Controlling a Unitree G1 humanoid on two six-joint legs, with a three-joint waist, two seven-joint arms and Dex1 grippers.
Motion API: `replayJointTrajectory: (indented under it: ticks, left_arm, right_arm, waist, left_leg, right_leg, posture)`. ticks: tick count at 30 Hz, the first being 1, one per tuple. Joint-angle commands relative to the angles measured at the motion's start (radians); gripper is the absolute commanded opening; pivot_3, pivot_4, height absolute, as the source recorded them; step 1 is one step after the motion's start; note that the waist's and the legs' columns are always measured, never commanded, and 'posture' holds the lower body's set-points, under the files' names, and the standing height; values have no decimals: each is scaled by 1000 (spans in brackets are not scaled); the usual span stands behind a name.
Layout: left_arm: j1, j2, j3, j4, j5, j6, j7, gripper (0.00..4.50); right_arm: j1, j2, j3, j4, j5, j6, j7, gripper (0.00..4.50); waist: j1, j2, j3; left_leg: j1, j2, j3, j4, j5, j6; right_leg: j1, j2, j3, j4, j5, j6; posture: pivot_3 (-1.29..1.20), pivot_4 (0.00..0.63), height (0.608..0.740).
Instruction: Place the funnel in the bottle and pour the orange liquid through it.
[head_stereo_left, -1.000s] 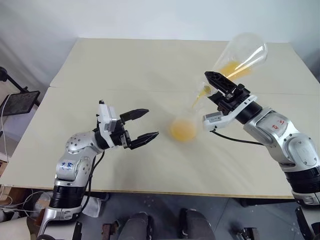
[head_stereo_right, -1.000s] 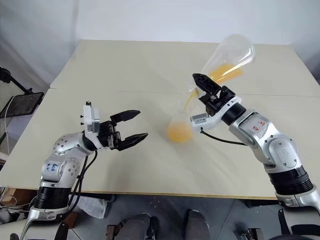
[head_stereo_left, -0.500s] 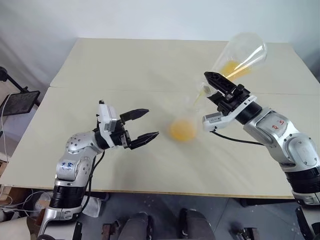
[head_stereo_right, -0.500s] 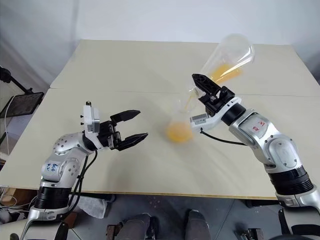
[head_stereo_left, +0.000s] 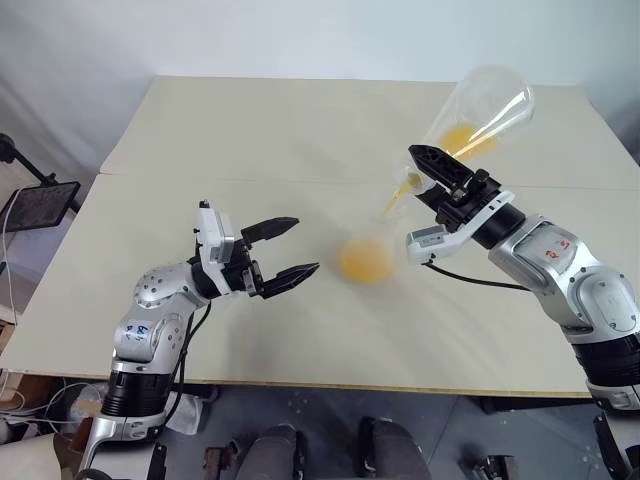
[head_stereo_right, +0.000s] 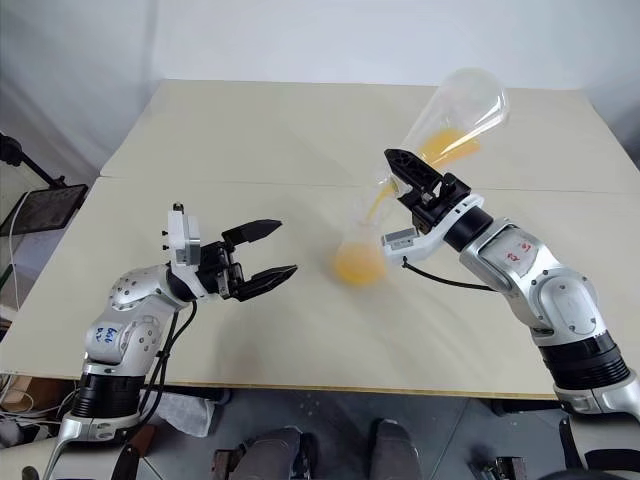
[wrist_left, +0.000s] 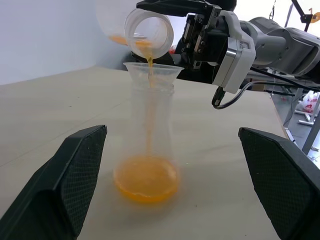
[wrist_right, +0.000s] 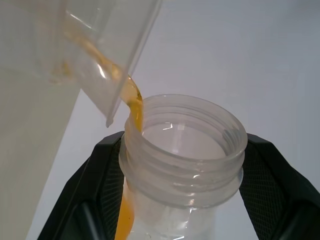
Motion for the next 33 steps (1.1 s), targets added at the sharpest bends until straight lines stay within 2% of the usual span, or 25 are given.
replayJointTrajectory:
  ticks: [1, 33]
  left_arm:
    - [-6, 0, 5, -37, -5, -24, 1, 4500]
    - [-14, -6, 3, -27, -4, -25, -1, 4500]
  right_arm:
    - [-9, -10, -33, -40, 6, -5, -33, 2777]
    - [3, -27, -27, -28, -42, -6, -72, 2777]
  waist:
    - [0, 0, 0]
    - [0, 0, 0]
  left_leg:
    - [0, 0, 0, 0, 0, 0]
    - [0, 0, 0, 0, 0, 0]
  right_leg:
    - [0, 0, 0, 0, 0, 0]
    - [0, 0, 0, 0, 0, 0]
  posture:
    - [0, 150, 740]
    - [0, 150, 740]
